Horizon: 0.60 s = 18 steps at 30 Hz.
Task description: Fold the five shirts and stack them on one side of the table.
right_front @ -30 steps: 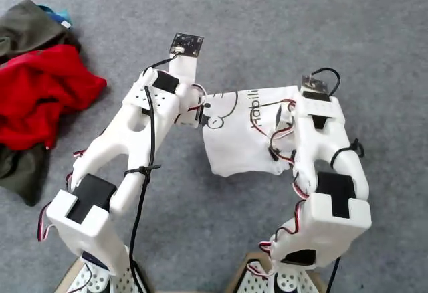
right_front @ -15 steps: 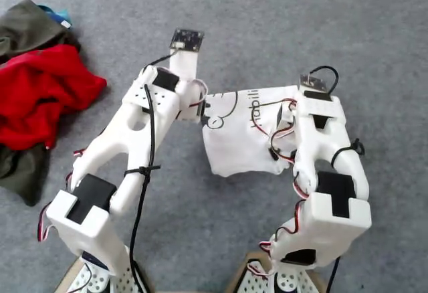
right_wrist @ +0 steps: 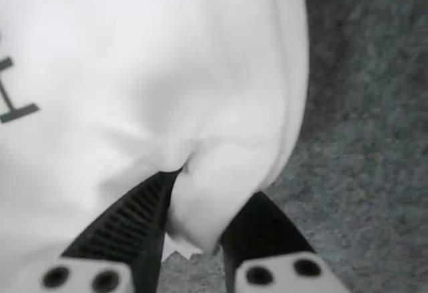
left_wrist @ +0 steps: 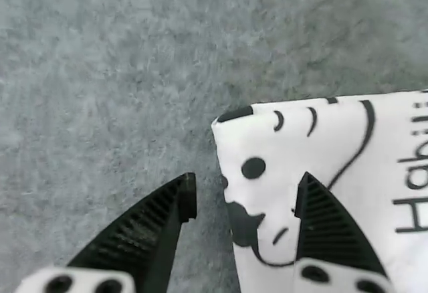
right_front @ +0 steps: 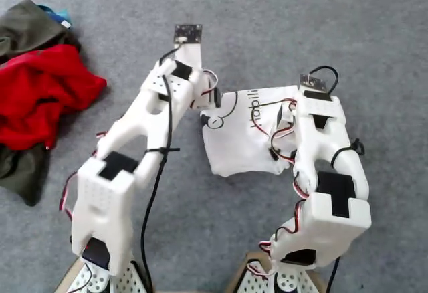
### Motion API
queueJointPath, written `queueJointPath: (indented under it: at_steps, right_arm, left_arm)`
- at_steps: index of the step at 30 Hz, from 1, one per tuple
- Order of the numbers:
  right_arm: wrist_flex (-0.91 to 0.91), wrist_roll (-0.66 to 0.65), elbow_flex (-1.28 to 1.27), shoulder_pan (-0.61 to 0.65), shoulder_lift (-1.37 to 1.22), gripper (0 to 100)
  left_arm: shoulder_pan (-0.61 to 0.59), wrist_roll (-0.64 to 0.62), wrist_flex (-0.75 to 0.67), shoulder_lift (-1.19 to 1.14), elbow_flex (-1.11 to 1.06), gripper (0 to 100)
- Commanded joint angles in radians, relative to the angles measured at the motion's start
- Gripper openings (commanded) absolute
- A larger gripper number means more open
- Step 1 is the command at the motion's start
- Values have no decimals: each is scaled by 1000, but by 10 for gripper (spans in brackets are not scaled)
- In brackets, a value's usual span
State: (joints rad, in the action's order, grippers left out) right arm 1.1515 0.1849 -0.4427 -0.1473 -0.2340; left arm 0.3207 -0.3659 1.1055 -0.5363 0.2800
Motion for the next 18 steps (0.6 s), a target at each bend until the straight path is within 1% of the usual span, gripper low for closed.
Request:
queueJointPath:
  at_steps: [1, 4, 6, 13, 18]
  right_arm:
    - [-32, -3, 8, -5, -7, 14]
    - [-32, -3, 8, -5, -7, 14]
    - [-26, -3, 8, -5, -1, 14]
    - [-23, -8, 10, -5, 1, 14]
    - [-23, -8, 27, 0, 1, 14]
  left_arm:
    - [5, -18, -6, -81, 137, 255]
    - [1, -89, -6, -169, 211, 245]
    - [-4, -109, -2, -210, 242, 222]
    - [-2, -110, 144, -321, 414, 102]
    - [2, -109, 207, -361, 599, 63]
